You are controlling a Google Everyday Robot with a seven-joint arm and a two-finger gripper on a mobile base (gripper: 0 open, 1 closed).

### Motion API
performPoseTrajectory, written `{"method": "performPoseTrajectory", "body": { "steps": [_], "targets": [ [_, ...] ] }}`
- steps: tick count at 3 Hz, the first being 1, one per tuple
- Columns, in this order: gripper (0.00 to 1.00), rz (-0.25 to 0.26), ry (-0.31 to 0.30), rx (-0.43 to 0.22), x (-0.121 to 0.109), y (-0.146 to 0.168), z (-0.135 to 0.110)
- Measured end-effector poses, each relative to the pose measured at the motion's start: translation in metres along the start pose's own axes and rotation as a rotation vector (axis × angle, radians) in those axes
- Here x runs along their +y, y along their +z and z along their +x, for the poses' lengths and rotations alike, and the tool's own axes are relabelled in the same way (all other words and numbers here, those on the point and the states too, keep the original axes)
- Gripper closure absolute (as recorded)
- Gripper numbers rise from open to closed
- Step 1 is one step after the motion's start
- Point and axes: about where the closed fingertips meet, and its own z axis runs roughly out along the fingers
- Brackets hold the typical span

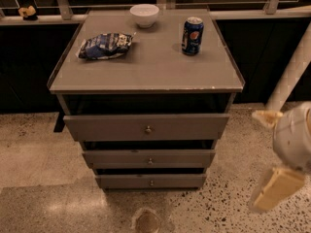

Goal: Open middle drawer

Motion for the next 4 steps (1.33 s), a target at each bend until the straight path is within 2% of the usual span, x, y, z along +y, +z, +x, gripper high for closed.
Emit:
{"method": "performPoseTrajectory", "body": {
  "steps": [1,2,3,4],
  "targets": [
    [0.0,-0.052,0.021,0.019,0.04,0.048,0.019],
    [0.0,-0.113,0.061,0.03,0.067,0.097,0.042],
    [0.0,-0.181,0.119,0.044,0.078,0.149,0.062],
    [0.0,-0.241,0.18,0.084,0.074,0.196,0.075]
  ]
}}
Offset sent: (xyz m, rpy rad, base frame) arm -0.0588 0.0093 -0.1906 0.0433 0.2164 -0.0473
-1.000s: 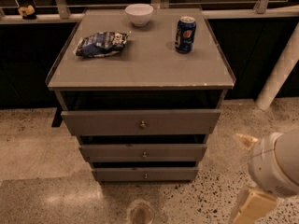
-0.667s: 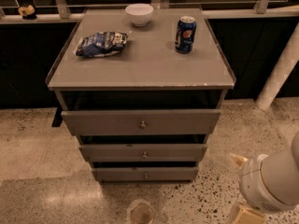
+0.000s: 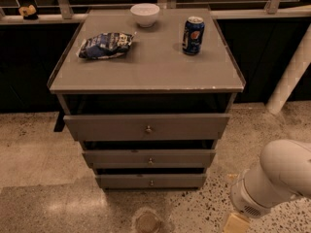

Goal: Open middle drawer

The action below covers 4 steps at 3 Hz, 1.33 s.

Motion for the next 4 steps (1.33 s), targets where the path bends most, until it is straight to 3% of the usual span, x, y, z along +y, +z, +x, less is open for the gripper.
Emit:
{"method": "performPoseTrajectory", "body": {
  "steps": [1,2,3,4],
  "targets": [
    [0.0,-0.08,0.069,0.015,-0.018,0.04,0.003],
    [0.0,-0.135,0.104,-0.03,-0.04,0.069,0.002],
    [0.0,-0.135,0.104,-0.03,-0.04,0.069,0.002],
    [0.0,-0.097,0.078,-0.062,-0.036,0.079,0.009]
  ]
}}
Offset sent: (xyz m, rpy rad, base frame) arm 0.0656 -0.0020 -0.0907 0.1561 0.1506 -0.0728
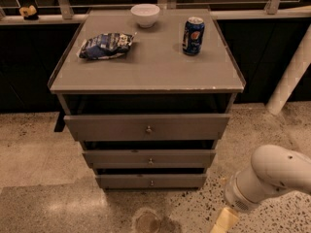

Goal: Open middle drawer

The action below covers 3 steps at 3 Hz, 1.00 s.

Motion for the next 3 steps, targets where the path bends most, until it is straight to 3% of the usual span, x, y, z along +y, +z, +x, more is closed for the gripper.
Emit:
{"method": "performPoseTrajectory", "body": {
  "steps": [1,2,3],
  "targets": [
    [0.0,0.061,-0.115,-0.044,0.005,0.03,0.012],
    [0.0,0.129,-0.247,-0.075,0.002,0.06,0.006],
    [0.0,0.178,-0.314,-0.06,-0.018,0.088,-0.001]
  ]
}}
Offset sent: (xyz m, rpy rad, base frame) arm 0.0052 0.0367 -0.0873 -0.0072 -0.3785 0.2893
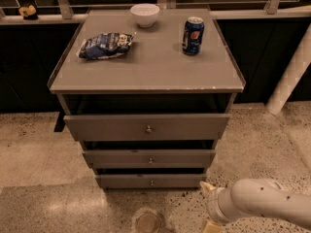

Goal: Open middle drawer

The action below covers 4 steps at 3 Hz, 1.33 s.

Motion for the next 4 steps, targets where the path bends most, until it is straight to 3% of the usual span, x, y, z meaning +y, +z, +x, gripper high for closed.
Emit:
{"method": "performPoseTrajectory", "body": {
  "steps": [1,3,4],
  "targets": [
    [0.0,0.031,0.002,0.022,-0.038,0.026,-0.01],
    [0.0,0.103,0.078,0.026,-0.13,0.043,-0.041],
    [0.0,0.101,0.084,0.027,-0.131,0.045,-0.039]
  ]
}}
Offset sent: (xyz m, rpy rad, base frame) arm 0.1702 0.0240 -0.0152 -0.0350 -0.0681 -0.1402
